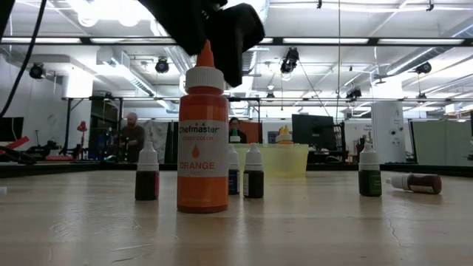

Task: Pick & Place food coloring
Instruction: Put the large orange food coloring bottle into the yellow bin

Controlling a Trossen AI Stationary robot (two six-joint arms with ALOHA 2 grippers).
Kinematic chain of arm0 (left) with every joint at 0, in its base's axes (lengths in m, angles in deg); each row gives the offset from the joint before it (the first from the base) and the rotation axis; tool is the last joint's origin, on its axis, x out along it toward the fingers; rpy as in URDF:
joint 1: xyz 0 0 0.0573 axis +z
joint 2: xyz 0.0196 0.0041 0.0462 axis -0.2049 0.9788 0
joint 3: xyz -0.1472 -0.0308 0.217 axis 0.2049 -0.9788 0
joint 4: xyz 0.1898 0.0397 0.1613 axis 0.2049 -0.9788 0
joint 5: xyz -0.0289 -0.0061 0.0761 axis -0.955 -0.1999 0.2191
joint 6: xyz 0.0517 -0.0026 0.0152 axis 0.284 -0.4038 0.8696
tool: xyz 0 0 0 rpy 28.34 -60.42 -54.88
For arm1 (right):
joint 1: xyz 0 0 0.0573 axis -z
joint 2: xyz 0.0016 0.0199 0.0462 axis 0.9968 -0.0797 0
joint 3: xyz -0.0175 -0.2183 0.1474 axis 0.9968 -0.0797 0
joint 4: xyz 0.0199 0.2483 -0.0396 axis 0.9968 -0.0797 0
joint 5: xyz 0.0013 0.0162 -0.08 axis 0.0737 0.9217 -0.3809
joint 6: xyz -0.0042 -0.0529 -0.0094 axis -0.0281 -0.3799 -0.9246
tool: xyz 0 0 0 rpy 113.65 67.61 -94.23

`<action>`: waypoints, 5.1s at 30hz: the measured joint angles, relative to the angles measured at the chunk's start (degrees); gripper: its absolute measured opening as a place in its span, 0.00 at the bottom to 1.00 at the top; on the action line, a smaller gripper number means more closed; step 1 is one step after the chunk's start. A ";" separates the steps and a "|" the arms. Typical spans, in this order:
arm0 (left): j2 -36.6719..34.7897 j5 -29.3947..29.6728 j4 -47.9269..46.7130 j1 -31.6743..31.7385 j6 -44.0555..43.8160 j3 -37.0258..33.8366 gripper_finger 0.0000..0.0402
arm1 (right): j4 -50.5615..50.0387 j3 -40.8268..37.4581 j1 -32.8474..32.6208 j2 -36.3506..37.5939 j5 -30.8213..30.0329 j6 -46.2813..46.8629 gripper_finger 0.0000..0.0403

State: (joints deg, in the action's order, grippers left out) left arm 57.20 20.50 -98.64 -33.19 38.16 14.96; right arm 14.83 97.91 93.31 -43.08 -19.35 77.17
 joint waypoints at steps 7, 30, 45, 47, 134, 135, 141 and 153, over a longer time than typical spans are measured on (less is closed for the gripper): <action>0.25 0.00 1.00 0.00 -0.02 0.04 0.54 | 0.00 0.00 0.00 0.00 0.00 -0.17 0.41; 2.27 -0.24 -1.78 -0.07 -1.42 0.51 0.48 | -0.02 0.00 0.00 -0.02 -0.02 -0.18 0.41; 2.27 -1.81 -1.67 -0.07 -1.55 0.52 0.32 | -0.02 0.01 0.00 0.00 -0.02 -0.09 0.41; 2.27 -1.81 -1.59 -0.07 -1.55 0.52 0.28 | -0.02 0.00 0.00 0.00 -0.02 -0.03 0.41; 0.66 3.58 -19.59 50.16 16.57 23.66 0.24 | 0.02 0.00 0.00 -0.02 -0.09 7.08 0.41; 0.66 3.60 -18.89 50.16 16.59 22.54 0.24 | 0.00 0.00 0.00 -0.01 -0.09 7.08 0.41; 0.70 3.57 -13.69 50.31 16.64 15.91 0.24 | 0.02 0.00 0.00 0.00 -0.09 7.42 0.41; 0.70 3.54 -7.25 52.97 16.48 7.48 0.24 | 0.00 -0.01 0.00 -0.02 -0.11 8.61 0.41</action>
State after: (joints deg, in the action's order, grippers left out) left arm 57.90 24.05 -105.88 19.78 54.64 22.43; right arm 14.83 97.91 93.31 -43.10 -19.46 85.78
